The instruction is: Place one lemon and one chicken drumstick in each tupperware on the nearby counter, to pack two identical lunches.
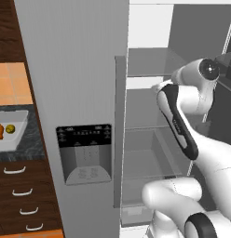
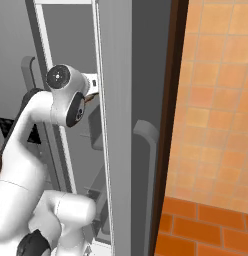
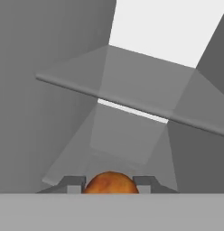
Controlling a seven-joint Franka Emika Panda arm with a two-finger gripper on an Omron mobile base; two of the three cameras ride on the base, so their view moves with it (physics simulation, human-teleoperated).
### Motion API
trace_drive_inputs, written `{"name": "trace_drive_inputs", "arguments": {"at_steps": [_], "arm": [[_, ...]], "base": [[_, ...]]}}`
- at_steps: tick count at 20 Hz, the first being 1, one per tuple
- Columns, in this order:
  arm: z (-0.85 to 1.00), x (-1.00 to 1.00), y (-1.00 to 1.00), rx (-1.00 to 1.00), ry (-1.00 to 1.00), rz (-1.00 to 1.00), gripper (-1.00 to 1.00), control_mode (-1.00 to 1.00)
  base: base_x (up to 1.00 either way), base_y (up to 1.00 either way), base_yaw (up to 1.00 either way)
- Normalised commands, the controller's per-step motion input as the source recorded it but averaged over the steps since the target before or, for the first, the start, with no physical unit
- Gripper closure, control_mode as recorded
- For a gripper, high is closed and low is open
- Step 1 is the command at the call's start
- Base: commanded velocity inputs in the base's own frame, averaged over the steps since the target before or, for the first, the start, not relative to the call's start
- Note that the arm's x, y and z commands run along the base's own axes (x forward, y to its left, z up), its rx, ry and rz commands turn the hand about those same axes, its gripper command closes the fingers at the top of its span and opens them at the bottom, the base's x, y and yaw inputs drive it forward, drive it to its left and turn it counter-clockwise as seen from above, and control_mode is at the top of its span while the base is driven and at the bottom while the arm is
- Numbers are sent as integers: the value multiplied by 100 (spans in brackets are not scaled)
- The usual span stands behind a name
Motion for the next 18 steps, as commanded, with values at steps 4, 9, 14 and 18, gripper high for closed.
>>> {"name": "trace_drive_inputs", "arguments": {"at_steps": [4, 9, 14, 18], "arm": [[-3, -100, 1, -4, -4, 6, 100, -100], [-30, -80, 46, -11, -2, 7, 100, 100], [0, 0, 0, 0, 0, 0, 100, 100], [0, 0, 0, 0, 0, 0, 100, 100]], "base": [[0, 0, 0], [-20, 20, 3], [-79, 100, 15], [-33, 100, 11]]}}
